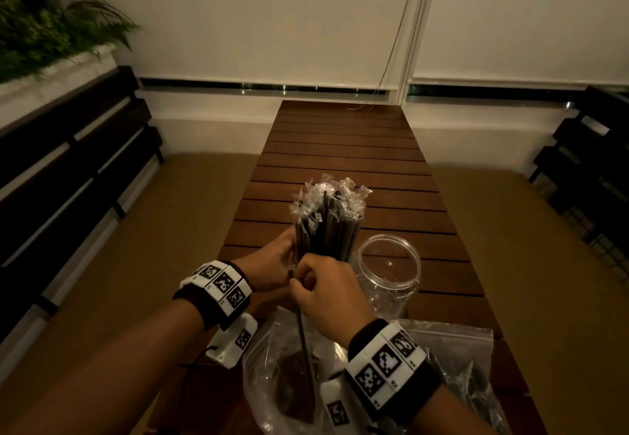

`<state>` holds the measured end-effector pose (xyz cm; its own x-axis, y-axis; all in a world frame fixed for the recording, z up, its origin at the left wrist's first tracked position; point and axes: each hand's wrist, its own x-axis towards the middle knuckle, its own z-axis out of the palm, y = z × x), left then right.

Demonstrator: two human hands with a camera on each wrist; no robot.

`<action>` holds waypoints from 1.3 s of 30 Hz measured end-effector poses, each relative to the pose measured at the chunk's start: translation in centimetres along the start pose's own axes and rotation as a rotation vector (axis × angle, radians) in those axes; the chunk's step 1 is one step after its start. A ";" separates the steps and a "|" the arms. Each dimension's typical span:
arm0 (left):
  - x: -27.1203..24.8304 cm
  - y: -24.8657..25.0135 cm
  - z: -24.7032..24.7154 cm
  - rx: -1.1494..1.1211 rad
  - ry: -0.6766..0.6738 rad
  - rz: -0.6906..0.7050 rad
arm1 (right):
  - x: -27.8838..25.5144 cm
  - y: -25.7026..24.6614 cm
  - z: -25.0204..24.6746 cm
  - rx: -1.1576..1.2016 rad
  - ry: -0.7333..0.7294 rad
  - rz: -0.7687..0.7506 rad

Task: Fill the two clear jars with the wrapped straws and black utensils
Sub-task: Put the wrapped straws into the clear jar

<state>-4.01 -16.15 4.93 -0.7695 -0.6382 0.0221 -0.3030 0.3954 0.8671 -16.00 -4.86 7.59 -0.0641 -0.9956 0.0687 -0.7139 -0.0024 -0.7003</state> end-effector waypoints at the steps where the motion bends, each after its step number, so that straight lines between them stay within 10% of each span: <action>1: 0.0 0.0 0.0 -0.006 0.001 0.008 | 0.0 0.0 -0.4 0.024 0.021 -0.026; 16: -0.5 1.5 0.4 -0.217 -0.043 -0.032 | -1.9 -4.4 -12.1 0.455 0.364 -0.461; 24: -0.3 1.4 0.1 -0.186 -0.045 -0.079 | -2.0 -4.6 -11.9 0.206 0.561 -0.657; 39: -0.5 1.7 0.1 -0.193 -0.068 -0.069 | 0.6 0.7 -6.0 -0.533 0.425 -0.451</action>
<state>-4.15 -15.10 6.36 -0.7886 -0.6110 -0.0686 -0.2480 0.2139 0.9449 -20.72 -4.88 11.35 0.1262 -0.7883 0.6022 -0.9631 -0.2428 -0.1159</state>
